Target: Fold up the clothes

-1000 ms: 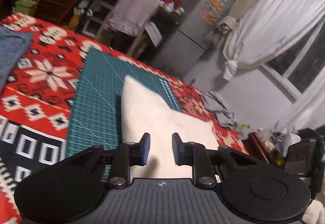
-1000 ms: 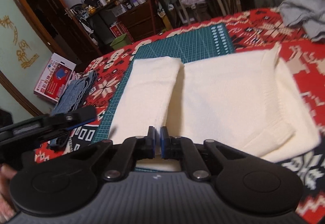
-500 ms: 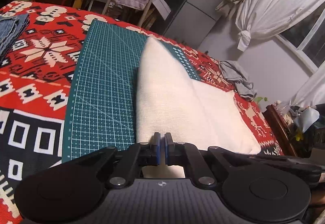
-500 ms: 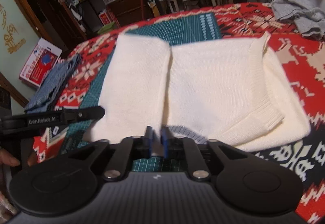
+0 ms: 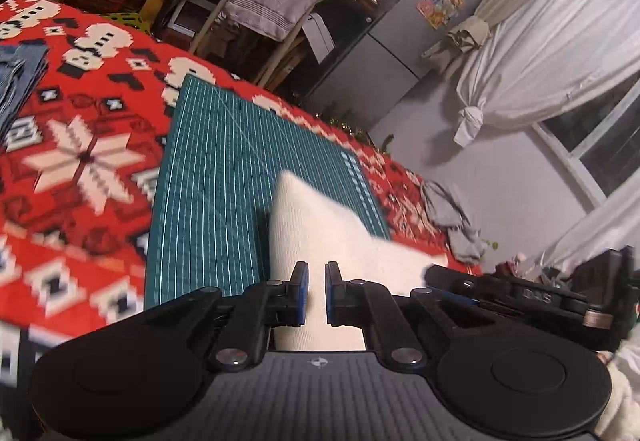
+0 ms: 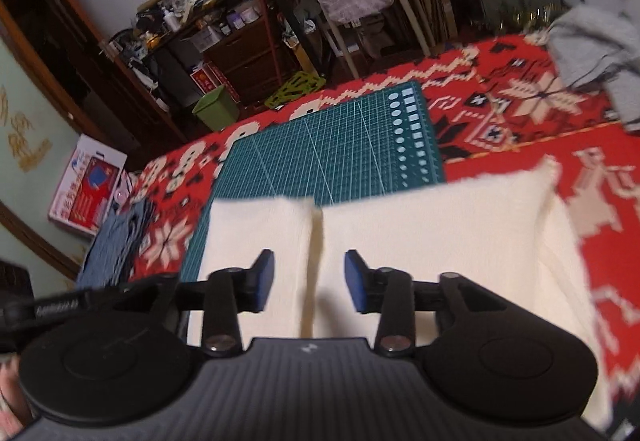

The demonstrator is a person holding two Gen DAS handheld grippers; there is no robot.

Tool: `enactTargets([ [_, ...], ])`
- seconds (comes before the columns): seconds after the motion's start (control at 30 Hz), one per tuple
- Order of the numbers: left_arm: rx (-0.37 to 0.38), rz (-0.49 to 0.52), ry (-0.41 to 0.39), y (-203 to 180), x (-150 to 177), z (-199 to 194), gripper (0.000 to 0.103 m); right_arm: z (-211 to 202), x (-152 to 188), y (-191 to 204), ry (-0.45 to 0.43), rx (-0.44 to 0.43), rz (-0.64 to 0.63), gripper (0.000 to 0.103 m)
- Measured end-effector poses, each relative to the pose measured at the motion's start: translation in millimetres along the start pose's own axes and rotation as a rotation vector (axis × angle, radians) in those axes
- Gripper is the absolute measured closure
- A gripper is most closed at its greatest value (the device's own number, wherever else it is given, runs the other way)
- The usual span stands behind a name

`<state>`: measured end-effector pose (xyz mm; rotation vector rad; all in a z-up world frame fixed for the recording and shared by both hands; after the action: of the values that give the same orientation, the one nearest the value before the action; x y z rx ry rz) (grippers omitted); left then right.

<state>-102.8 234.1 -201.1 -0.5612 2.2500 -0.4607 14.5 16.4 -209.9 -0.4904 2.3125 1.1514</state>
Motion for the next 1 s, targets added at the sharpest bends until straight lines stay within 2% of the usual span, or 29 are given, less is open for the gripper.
enactTargets([
  [0.23, 0.039, -0.02, 0.026, 3, -19, 27, 0.096, 60, -17, -25, 0.022, -0.099, 0.101, 0.06],
  [0.3, 0.066, -0.019, 0.032, 2, -18, 33, 0.096, 65, -15, -26, 0.025, -0.132, 0.115, 0.095],
  [0.5, 0.053, 0.018, 0.04, -7, -13, 37, 0.096, 31, -15, 1, -0.06, -0.023, -0.002, 0.095],
  [0.67, 0.033, 0.051, 0.045, -15, -9, 40, 0.097, 49, -14, -10, -0.001, 0.099, -0.066, 0.095],
  [0.77, 0.022, 0.072, 0.049, -20, -7, 41, 0.097, 55, -11, -19, -0.004, 0.108, -0.058, 0.091],
  [0.87, 0.014, 0.087, 0.053, -24, -4, 41, 0.096, 45, -9, -20, -0.035, 0.109, -0.057, 0.075],
  [1.0, 0.042, 0.068, 0.064, -23, 8, 23, 0.096, 17, -6, -16, -0.066, 0.102, -0.067, 0.075],
])
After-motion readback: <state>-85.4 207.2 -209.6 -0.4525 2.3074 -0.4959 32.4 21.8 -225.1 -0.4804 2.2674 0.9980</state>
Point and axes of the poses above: each gripper's, at about its wrist camera, not at the fingertips, and z roughly the way its jaws point, y to its left, x to its underside, the point moved 5 cm from there along z, roughly the way its jaws point, and after that the axes turned 13 degrees about -x, right-handed, at the moved point
